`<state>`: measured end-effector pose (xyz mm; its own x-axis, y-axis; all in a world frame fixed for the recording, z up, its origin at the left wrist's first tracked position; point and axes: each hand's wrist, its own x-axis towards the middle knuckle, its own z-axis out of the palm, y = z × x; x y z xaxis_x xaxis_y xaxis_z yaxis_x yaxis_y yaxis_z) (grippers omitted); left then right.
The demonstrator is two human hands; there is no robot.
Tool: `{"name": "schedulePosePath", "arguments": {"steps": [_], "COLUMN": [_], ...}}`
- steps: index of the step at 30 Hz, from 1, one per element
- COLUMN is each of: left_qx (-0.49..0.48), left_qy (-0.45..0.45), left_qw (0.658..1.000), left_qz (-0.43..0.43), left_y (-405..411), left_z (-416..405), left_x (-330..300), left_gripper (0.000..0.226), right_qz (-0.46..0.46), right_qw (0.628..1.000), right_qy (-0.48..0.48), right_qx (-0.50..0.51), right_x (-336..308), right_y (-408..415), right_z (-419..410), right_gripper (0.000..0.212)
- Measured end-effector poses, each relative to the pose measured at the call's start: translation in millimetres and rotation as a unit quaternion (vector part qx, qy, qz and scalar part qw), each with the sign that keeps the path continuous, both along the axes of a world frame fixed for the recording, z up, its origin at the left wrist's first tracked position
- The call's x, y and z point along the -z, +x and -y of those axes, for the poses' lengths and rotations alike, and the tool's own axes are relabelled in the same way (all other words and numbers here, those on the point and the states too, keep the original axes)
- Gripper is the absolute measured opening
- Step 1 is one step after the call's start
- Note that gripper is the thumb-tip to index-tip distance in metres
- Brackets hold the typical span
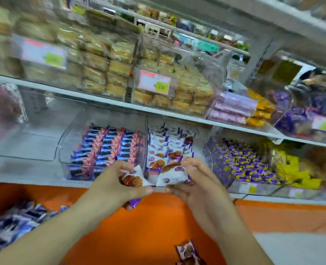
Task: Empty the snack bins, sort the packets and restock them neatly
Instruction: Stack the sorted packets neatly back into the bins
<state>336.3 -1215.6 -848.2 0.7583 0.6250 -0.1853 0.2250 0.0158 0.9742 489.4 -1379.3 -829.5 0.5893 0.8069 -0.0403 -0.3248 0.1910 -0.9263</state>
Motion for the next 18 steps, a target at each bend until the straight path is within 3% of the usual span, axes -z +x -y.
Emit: {"name": "schedulePosePath", "arguments": {"steps": [2, 4, 10, 18], "left_qx": [-0.001, 0.006, -0.042, -0.058], "left_qy": [-0.004, 0.000, -0.074, 0.015], "left_qw": [1.000, 1.000, 0.995, 0.998], "left_qz": [-0.003, -0.001, 0.051, 0.034], "left_y": [-1.7, 0.2, 10.1, 16.1], "left_z": [-7.0, -12.2, -19.2, -24.8], "left_x": [4.0, 7.5, 4.1, 9.9], "left_gripper": [0.070, 0.075, 0.044, 0.052], "right_qz": [0.019, 0.054, 0.145, 0.122], "right_qw": [0.999, 0.996, 0.984, 0.988], "right_qy": [0.002, -0.008, -0.067, -0.060], "right_qx": [0.051, 0.070, 0.076, 0.073], "right_x": [5.7, 10.4, 19.2, 20.1], "right_y": [-2.6, -2.5, 5.3, 13.9], "right_z": [-3.6, -6.8, -18.4, -18.1], "right_gripper": [0.012, 0.011, 0.046, 0.031]}}
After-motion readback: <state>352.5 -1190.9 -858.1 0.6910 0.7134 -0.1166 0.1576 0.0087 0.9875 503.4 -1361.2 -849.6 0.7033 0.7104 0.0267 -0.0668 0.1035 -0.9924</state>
